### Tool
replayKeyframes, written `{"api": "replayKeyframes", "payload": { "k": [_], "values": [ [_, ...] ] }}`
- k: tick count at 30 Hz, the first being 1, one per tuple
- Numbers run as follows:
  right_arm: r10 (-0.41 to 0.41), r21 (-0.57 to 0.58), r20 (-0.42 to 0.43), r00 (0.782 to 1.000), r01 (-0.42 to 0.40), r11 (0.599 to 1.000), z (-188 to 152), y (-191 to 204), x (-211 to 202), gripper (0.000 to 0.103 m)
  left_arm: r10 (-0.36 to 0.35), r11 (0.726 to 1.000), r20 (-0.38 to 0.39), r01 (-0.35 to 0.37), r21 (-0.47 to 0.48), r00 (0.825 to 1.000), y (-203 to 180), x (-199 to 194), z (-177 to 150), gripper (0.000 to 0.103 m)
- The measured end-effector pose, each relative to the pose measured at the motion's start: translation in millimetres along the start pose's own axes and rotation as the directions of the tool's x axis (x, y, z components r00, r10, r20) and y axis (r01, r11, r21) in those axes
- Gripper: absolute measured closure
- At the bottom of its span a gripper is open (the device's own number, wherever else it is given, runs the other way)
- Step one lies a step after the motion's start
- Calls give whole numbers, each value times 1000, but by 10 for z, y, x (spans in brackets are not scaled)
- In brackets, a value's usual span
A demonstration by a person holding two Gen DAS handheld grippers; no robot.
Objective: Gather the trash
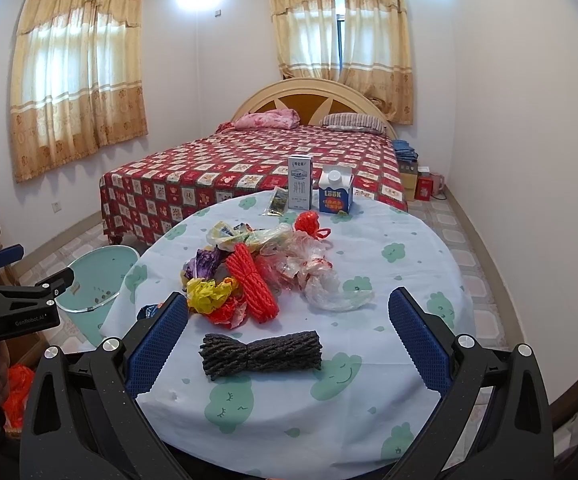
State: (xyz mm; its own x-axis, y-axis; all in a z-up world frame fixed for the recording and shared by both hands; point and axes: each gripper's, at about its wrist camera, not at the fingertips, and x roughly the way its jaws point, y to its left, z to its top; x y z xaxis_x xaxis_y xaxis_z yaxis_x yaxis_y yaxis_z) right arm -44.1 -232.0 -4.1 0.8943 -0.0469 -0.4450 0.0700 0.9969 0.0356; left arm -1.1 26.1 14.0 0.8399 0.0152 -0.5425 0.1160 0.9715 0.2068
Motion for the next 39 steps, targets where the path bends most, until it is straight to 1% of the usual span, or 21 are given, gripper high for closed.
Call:
{"api": "replayKeyframes", "payload": {
  "k": [3, 8, 11, 14, 16, 19, 21, 25, 26, 27, 28, 29, 30, 33, 34, 35, 36, 37, 38, 39],
  "values": [
    [-1, -2, -2, 1000, 1, 1000, 8, 20, -5, 5, 1, 1000, -1, -1, 0, 1000, -2, 0, 0, 5],
    [-6, -8, -15, 1000, 6, 1000, -75, -36, 105, 5, 5, 1000, -14, -5, 7, 1000, 37, 100, -103, 5],
    [-18, -14, -26, 999, 18, 1000, -83, -43, 171, 5, -1, 1000, -25, 1, 18, 1000, -23, 193, -154, 5],
    [-38, -13, -42, 998, 38, 999, -127, -114, 304, 5, -7, 999, -38, 8, 32, 999, -54, 299, -203, 5],
    [-49, -5, -69, 996, 49, 999, -184, -175, 428, 5, -2, 999, -51, 4, 37, 999, -71, 397, -251, 6],
    [-57, 1, -100, 993, 57, 998, -262, -233, 590, 5, -7, 999, -76, 11, 50, 997, -204, 527, -263, 6],
    [-50, 12, -117, 992, 52, 999, -300, -274, 676, 5, -28, 998, -91, 32, 49, 995, -313, 605, -248, 6],
    [-41, 21, -143, 989, 45, 999, -388, -306, 819, 7, -53, 995, -92, 60, 76, 994, -569, 718, -246, 6],
    [-28, 29, -155, 987, 33, 999, -419, -313, 862, 8, -59, 994, -96, 67, 84, 994, -639, 770, -253, 8],
    [-19, 32, -165, 986, 25, 999, -425, -327, 904, 13, -68, 993, -103, 77, 86, 992, -677, 809, -254, 9],
    [-12, 35, -174, 985, 19, 999, -432, -336, 939, 21, -86, 992, -116, 96, 86, 990, -730, 870, -260, 14],
    [3, 41, -192, 981, 6, 999, -463, -337, 983, 26, -92, 991, -126, 104, 88, 988, -766, 918, -264, 20],
    [15, 46, -202, 979, -6, 999, -482, -336, 1017, 28, -101, 989, -144, 115, 89, 984, -810, 983, -281, 23],
    [62, 58, -232, 971, -50, 997, -553, -334, 1103, 41, -150, 983, -183, 166, 80, 972, -891, 1090, -343, 33],
    [86, 62, -241, 967, -73, 995, -576, -328, 1127, 49, -168, 980, -187, 185, 78, 968, -901, 1104, -352, 41],
    [99, 67, -242, 965, -85, 994, -590, -334, 1137, 55, -185, 976, -187, 202, 77, 965, -915, 1104, -369, 50],
    [126, 75, -238, 963, -111, 991, -605, -332, 1140, 59, -206, 972, -185, 223, 78, 961, -938, 1101, -380, 56],
    [146, 76, -237, 960, -132, 988, -611, -323, 1140, 70, -233, 965, -186, 250, 77, 955, -958, 1097, -385, 72],
    [162, 75, -235, 958, -148, 986, -609, -311, 1137, 76, -244, 962, -186, 262, 81, 952, -967, 1085, -388, 75],
    [169, 73, -235, 957, -156, 985, -604, -298, 1128, 78, -244, 960, -179, 263, 92, 953, -991, 1064, -387, 77]
  ]
}}
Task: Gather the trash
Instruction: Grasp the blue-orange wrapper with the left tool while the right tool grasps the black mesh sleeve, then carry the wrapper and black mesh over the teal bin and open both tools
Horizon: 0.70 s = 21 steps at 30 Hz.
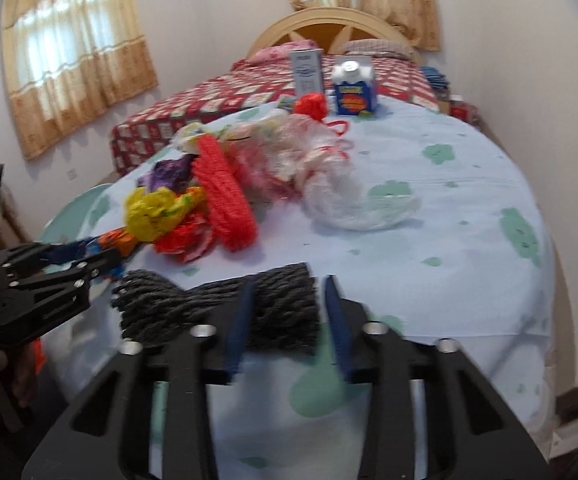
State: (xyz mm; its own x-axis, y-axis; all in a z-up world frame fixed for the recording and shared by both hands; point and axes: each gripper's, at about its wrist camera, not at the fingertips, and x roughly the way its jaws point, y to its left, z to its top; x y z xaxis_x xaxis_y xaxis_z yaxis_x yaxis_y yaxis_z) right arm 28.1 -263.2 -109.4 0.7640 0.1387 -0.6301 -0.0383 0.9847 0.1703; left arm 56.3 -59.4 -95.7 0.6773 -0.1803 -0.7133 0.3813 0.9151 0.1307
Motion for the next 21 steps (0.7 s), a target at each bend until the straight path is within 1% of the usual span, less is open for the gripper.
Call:
{"api": "replayKeyframes", "payload": {
  "k": [1, 2, 4, 9, 14, 17, 21],
  "values": [
    [12, 4, 3, 1000, -12, 1000, 3, 3, -18, 83, -9, 1000, 4, 9, 6, 1000, -13, -14, 2, 85],
    [16, 8, 3, 1000, -16, 1000, 9, 7, -30, 87, -17, 1000, 7, 17, 13, 1000, -26, -23, -3, 85],
    [18, 19, 20, 1000, -19, 1000, 25, 0, -93, 88, -23, 999, 17, 23, 24, 1000, -36, -72, 4, 86],
    [6, 28, 82, 997, -8, 1000, 130, -27, -284, 90, -1, 999, 67, -3, 51, 998, -1, -319, 65, 86],
    [0, 30, 139, 990, -4, 1000, 283, -59, -440, 90, 31, 998, 122, -37, 49, 992, 107, -616, 155, 86],
    [-3, 32, 168, 986, -2, 999, 370, -68, -506, 90, 41, 998, 144, -47, 40, 989, 152, -708, 187, 86],
    [-8, 38, 189, 982, 1, 999, 470, -101, -519, 90, 76, 996, 174, -82, 27, 982, 205, -775, 260, 86]
  ]
}}
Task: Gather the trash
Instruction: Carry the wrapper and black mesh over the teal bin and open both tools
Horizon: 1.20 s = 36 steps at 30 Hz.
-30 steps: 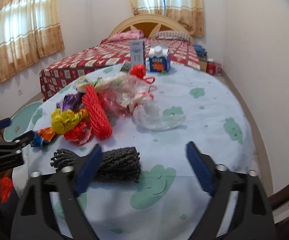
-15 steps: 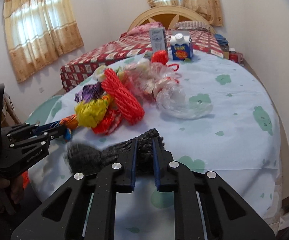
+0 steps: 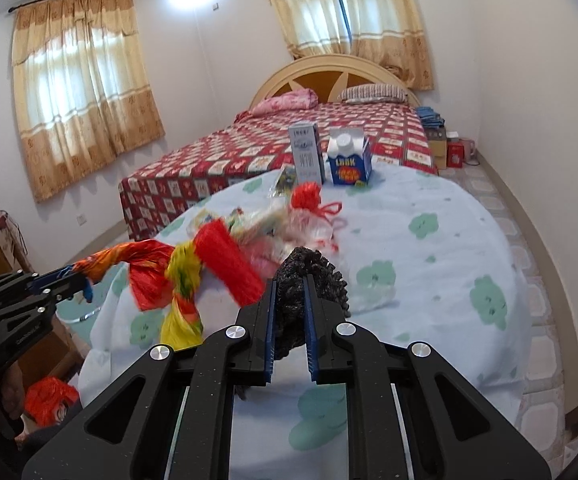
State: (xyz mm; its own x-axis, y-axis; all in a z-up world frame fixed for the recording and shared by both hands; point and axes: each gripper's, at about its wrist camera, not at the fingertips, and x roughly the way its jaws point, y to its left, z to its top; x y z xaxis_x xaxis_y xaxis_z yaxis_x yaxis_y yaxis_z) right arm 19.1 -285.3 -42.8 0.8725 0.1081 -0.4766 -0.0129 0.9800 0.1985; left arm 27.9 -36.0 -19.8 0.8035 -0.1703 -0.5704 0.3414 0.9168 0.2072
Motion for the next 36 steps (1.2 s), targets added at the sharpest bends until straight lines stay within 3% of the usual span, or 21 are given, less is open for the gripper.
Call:
{"api": "replayKeyframes", "payload": {
  "k": [17, 26, 36],
  "values": [
    [16, 12, 94, 995, -17, 1000, 493, 64, 118, 90, 145, 988, -2, -145, -54, 989, 373, 102, 107, 86],
    [82, -12, 75, 994, -81, 997, 691, 376, 548, 90, 258, 963, -28, -259, -73, 966, 668, 252, 88, 86],
    [147, -72, 52, 988, -143, 987, 854, 851, 947, 90, 334, 935, -72, -340, -100, 940, 1035, 369, 25, 85]
  ]
}}
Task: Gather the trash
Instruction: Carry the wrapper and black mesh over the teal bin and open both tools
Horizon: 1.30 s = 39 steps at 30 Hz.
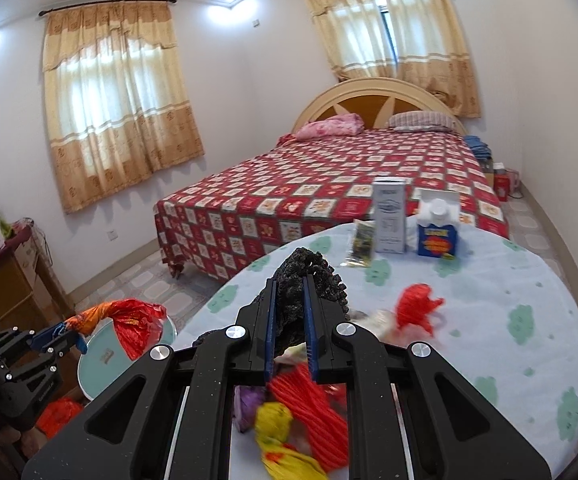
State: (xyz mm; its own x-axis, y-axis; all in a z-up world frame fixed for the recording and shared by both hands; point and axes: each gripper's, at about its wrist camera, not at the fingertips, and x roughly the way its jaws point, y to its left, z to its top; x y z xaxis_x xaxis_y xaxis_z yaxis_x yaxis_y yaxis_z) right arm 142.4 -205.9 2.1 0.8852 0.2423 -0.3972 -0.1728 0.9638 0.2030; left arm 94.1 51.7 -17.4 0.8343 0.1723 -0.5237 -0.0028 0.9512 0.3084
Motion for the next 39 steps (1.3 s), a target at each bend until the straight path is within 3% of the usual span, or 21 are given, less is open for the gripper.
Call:
{"api": "replayKeyframes", "payload": {
  "k": [14, 39],
  "values": [
    [29, -76, -72, 997, -34, 996, -38, 365, 443, 90, 56, 997, -55, -58, -45, 997, 394, 282, -108, 85],
    [81, -195, -159, 984, -111, 975, -128, 901, 994, 90, 107, 991, -129, -117, -70, 986, 738, 558, -222, 85]
  ]
}}
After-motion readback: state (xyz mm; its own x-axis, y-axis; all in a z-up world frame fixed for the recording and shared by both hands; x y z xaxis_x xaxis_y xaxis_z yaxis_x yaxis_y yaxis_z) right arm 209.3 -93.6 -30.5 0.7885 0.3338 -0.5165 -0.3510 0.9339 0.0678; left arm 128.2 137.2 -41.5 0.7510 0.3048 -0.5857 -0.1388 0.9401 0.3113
